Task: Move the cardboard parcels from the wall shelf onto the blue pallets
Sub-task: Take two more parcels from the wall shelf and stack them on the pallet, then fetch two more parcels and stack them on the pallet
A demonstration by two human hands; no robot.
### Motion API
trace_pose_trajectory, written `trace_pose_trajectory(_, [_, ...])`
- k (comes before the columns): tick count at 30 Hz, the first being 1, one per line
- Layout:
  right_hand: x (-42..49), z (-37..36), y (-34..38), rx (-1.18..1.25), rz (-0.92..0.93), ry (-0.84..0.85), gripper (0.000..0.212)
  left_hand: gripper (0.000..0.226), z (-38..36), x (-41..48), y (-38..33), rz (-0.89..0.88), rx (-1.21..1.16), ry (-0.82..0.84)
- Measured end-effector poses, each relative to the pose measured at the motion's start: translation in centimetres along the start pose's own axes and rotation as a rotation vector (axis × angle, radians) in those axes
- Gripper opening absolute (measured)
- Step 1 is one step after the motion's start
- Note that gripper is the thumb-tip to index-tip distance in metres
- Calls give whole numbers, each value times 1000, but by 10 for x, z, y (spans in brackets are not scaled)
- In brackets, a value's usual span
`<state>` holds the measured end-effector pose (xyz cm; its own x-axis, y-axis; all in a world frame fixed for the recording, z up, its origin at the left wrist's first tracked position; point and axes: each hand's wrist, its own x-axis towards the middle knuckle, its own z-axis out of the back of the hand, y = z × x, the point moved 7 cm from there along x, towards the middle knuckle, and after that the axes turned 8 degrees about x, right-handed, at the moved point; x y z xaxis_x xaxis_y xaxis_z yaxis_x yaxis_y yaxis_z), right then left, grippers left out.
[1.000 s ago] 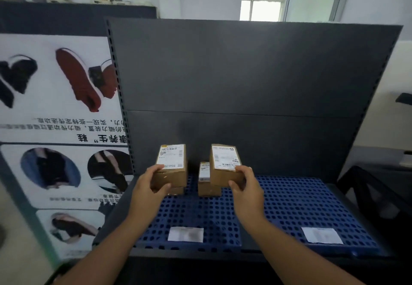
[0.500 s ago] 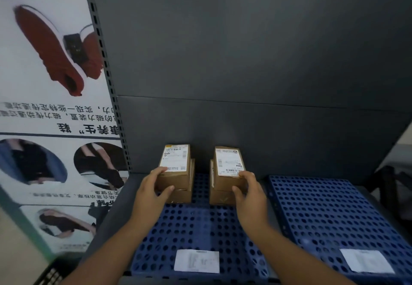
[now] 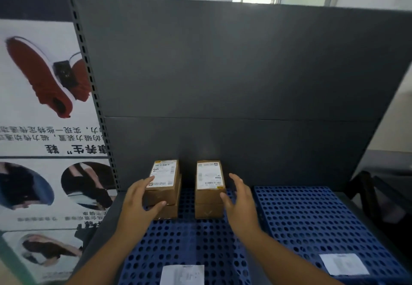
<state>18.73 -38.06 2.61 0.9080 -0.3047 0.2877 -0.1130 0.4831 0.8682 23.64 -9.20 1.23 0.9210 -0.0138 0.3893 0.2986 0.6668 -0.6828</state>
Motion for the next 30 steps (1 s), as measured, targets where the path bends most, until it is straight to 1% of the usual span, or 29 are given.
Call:
trace_pose_trajectory(3, [3,34,15,-35,32,-12,57,70,5,5,-31,-60,71,-46])
trace_pose_trajectory(6, [2,77,28,-66,84,-27,62,71,6,10,-77,-153,80,-75])
trace_pose_trajectory(9, [-6,125,37,-138,121,-45,68,77,-2,9,-129,-224,81,-37])
trace_pose_trajectory(12, [-22,180,44,-189,136,-89,72,73,-16,2,-186,-289,17,-6])
trace_pose_trajectory(18, [-67,311,69,-304,200,-280,73,73,-59,-25,-313,-460,-99,68])
trace_pose_trajectory(21, [-102,387,87,-362,212,-411,73,74,-81,-50,-390,-589,-172,105])
trace_pose_trajectory(27, [-185,526,140,-501,232,-638,70,73,-105,-113,-538,-797,-406,165])
trace_pose_trajectory(30, [-233,589,163,-583,209,-746,69,73,-114,-151,-607,-885,-513,218])
